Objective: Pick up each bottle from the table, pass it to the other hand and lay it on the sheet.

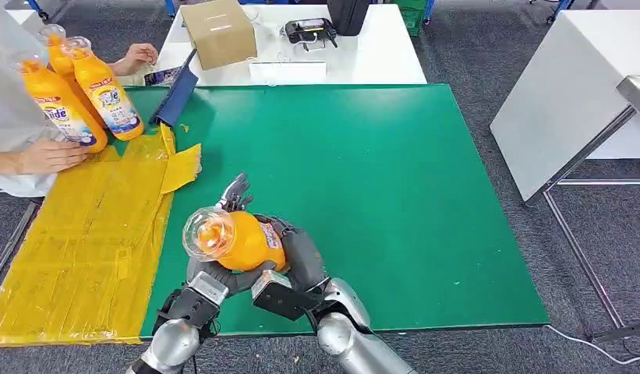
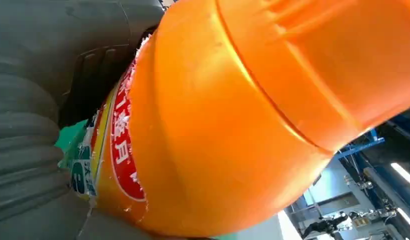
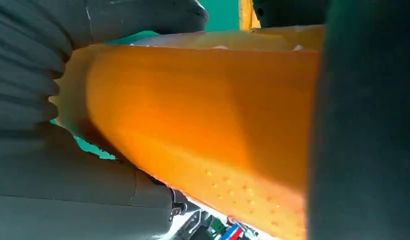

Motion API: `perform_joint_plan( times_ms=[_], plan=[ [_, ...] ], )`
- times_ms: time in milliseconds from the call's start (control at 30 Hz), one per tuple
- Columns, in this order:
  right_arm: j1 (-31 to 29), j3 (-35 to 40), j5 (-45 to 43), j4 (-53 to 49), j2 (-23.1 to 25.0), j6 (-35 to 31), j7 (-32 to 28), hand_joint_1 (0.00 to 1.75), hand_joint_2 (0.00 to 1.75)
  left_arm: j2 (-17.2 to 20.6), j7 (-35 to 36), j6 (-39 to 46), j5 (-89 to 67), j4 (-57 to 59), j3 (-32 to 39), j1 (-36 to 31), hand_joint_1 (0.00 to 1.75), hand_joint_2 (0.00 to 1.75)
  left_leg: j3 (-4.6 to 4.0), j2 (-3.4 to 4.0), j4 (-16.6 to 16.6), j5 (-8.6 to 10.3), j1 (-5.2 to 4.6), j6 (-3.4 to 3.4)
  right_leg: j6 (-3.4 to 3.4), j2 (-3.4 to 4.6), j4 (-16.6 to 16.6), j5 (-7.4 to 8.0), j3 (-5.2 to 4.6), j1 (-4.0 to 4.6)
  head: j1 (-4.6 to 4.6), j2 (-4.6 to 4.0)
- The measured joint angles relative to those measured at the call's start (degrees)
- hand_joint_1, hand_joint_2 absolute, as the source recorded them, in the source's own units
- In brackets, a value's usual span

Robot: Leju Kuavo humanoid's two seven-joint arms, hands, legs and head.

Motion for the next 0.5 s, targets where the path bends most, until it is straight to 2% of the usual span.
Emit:
perform_joint_plan(
  times_ms=[133, 167, 500],
  plan=[
    [-0.3, 1.2, 3.4, 0.1, -0.2, -2.6, 1.3, 1.75, 1.75, 0.2, 0.3, 0.0, -0.1, 0.0, 0.2, 0.0, 0.00, 1.75, -0.01, 0.02, 0.0, 0.00, 0.00, 0.00, 0.00, 0.01, 0.0, 0.00, -0.01, 0.00, -0.02, 0.00],
    [-0.4, 1.7, 4.9, 0.1, -0.4, -3.5, 1.6, 1.75, 1.75, 0.2, 0.3, 0.0, -0.1, 0.0, 0.4, 0.1, 1.75, 1.75, -0.01, 0.02, 0.0, 0.00, 0.00, 0.00, 0.00, 0.01, 0.0, 0.00, -0.03, 0.00, -0.02, 0.00],
    [0.0, 4.5, 7.0, -3.4, -3.0, -4.9, 1.8, 1.75, 1.75, 0.3, 0.4, 0.3, 0.3, 0.0, 1.8, 0.2, 1.75, 1.75, -0.06, 0.03, 0.0, 0.00, 0.00, 0.00, 0.00, 0.01, 0.0, 0.00, -0.09, 0.00, -0.02, 0.00]
  ],
)
